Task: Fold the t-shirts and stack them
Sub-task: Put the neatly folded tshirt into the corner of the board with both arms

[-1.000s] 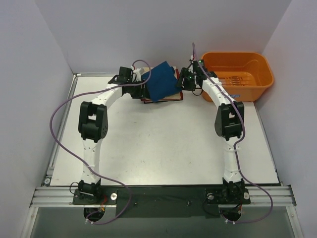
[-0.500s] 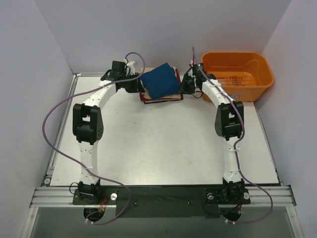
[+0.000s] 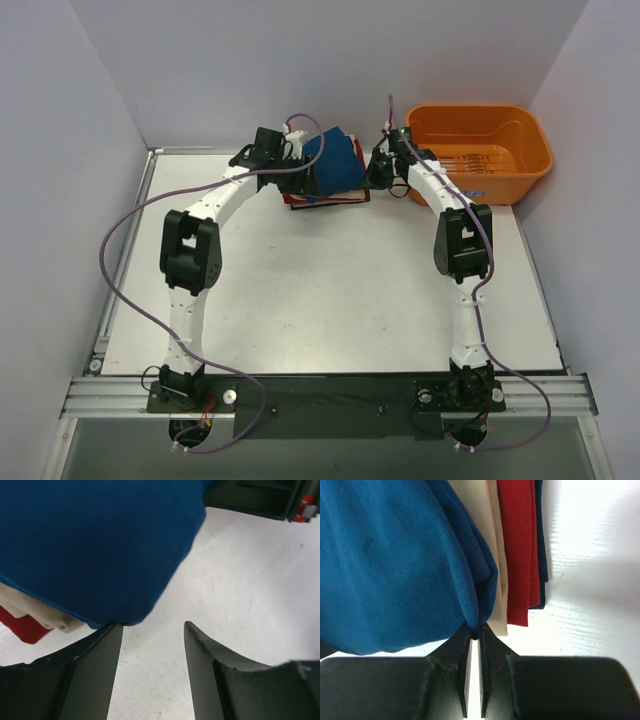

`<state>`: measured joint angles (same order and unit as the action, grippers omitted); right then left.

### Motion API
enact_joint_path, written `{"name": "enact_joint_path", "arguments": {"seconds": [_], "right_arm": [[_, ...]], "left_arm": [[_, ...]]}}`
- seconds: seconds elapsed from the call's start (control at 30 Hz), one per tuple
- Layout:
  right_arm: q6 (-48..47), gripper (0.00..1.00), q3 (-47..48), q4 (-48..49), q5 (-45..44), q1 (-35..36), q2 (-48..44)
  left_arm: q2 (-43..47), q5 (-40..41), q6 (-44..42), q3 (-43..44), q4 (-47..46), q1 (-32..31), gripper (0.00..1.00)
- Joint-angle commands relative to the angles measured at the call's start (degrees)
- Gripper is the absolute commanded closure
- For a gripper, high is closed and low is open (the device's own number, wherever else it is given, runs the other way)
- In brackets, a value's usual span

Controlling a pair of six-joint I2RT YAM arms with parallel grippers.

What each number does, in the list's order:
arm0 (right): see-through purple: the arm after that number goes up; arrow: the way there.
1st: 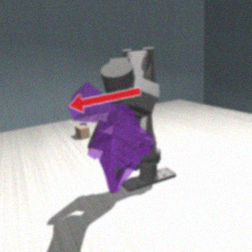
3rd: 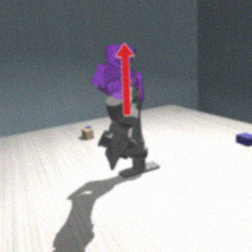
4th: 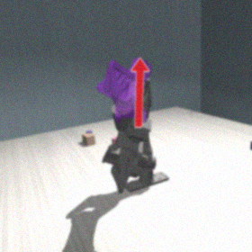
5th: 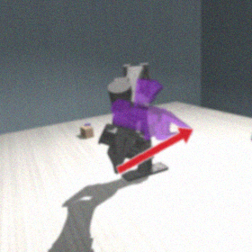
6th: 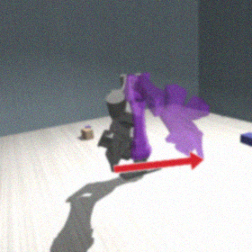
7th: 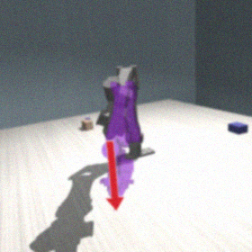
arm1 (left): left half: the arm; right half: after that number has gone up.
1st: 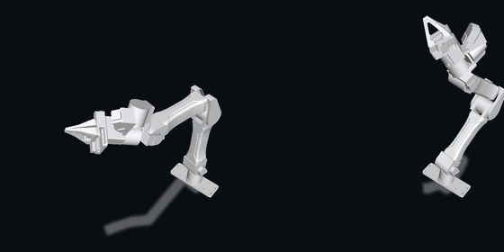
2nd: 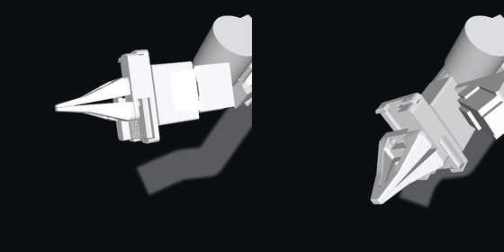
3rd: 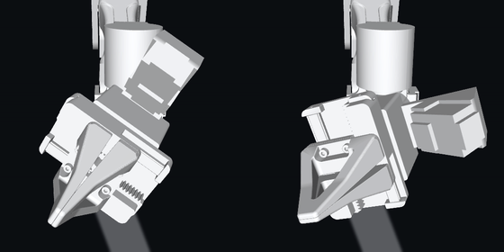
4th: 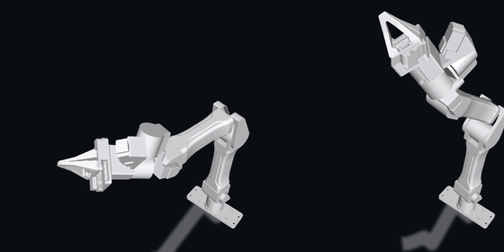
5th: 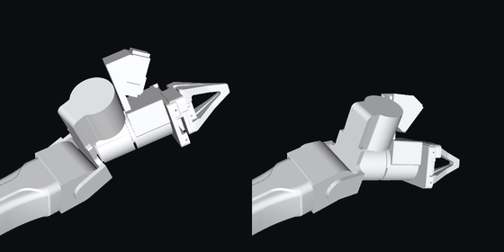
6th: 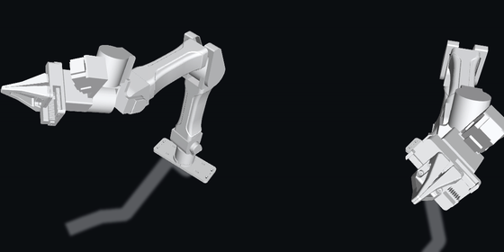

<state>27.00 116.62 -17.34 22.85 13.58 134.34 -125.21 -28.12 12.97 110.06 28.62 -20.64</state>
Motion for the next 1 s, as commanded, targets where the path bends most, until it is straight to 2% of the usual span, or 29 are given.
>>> {"name": "enact_joint_path", "arguments": {"seconds": [0.0,0.03,0.1,0.2,0.23,0.27,0.43,0.67,0.97], "right_arm": [[0.33,0.98,0.19,-0.32,1.49,0.57,-4.53],[0.42,1.0,0.28,-0.41,1.41,0.65,-4.62],[0.42,1.0,0.19,-0.32,1.58,0.65,-4.88],[0.33,1.0,0.19,-0.32,1.67,0.57,-5.67],[0.33,1.0,0.19,-0.41,2.19,0.57,-5.85],[0.33,1.0,0.19,-0.5,2.37,0.57,-6.11],[0.68,1.0,-0.51,-1.38,4.3,1.27,-8.13],[2.71,1.0,-4.55,-1.55,6.68,2.5,-9.98],[3.14,1.0,-11.49,-1.64,5.36,2.06,-10.24]], "left_arm": [[-3.72,2.45,-1.46,5.6,0.21,0.17,0.41],[-4.42,1.93,-1.63,6.13,0.12,-0.01,0.42],[-5.39,1.58,-1.11,6.83,-0.32,-0.01,0.56],[-6.45,2.8,-1.63,9.11,1.52,0.69,0.89],[-6.54,3.33,-1.81,9.9,1.52,0.95,0.97],[-6.45,3.59,-1.81,10.87,1.96,1.65,1.0],[-5.49,3.6,-3.74,14.82,3.28,5.6,1.0],[-5.22,1.76,-8.48,18.61,7.14,7.72,1.0],[-5.4,-1.33,-11.48,11.23,12.15,6.05,1.0]]}}
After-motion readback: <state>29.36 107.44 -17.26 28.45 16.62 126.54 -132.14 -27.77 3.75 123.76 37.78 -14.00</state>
